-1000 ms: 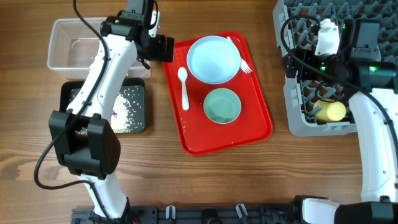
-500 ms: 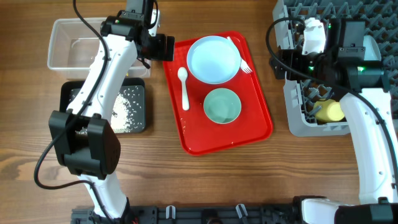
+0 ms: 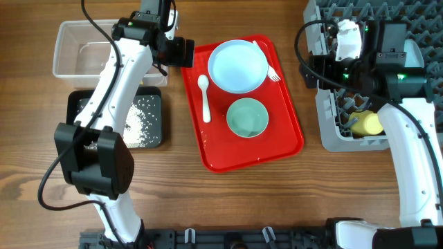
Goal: Sort waste into correct bins and load items into the dishwasher rack
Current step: 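Move the right gripper left over the green bowl on the red tray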
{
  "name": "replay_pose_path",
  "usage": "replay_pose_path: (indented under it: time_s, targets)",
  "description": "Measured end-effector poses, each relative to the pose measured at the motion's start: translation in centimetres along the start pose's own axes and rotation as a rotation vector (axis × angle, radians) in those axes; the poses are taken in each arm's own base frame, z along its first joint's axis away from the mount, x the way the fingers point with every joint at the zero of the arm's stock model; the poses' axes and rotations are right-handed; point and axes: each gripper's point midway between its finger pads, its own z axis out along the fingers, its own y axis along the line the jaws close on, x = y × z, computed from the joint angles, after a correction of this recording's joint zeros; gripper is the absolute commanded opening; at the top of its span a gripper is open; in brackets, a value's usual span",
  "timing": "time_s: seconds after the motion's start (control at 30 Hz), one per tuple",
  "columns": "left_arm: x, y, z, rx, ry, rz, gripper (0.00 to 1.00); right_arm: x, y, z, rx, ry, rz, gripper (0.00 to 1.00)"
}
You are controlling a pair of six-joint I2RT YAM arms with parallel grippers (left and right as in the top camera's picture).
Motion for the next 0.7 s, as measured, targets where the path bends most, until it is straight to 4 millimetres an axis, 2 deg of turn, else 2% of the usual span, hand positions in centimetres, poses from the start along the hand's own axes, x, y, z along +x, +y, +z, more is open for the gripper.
replay_pose_path:
  time_s: [0.1,0.3,0.33,0.4,0.57,0.7]
  targets:
    - [0.1,-0.9,0.0,0.020,0.002,0.029,1.00,0.0,0.9,0.2,-0.014,0.002,-0.021,0.86]
    - [1.2,-6.6,-0.2,0.103,0.011,0.170,1.00,-0.2,1.4,0.3,-0.025,-0.006,-0.034,0.86]
    - [1.3,-7.1,-0.3,0.106,0.011,0.178,1.00,-0.2,1.4,0.3,-0.025,-0.006,-0.034,0.86]
    - [1.2,-7.0,-0.3,0.099,0.011,0.158,1.00,-0.2,1.4,0.3,-0.025,-0.006,-0.034,0.87]
    - [1.1,-3.1,-0.1,0.045,0.034,0.021,1.00,-0.2,1.4,0.4,-0.025,-0.004,-0.029,0.87]
    - [1.2,-2.8,-0.1,0.038,0.038,-0.019,1.00,0.2,1.8,1.5,-0.036,0.027,-0.023,0.87]
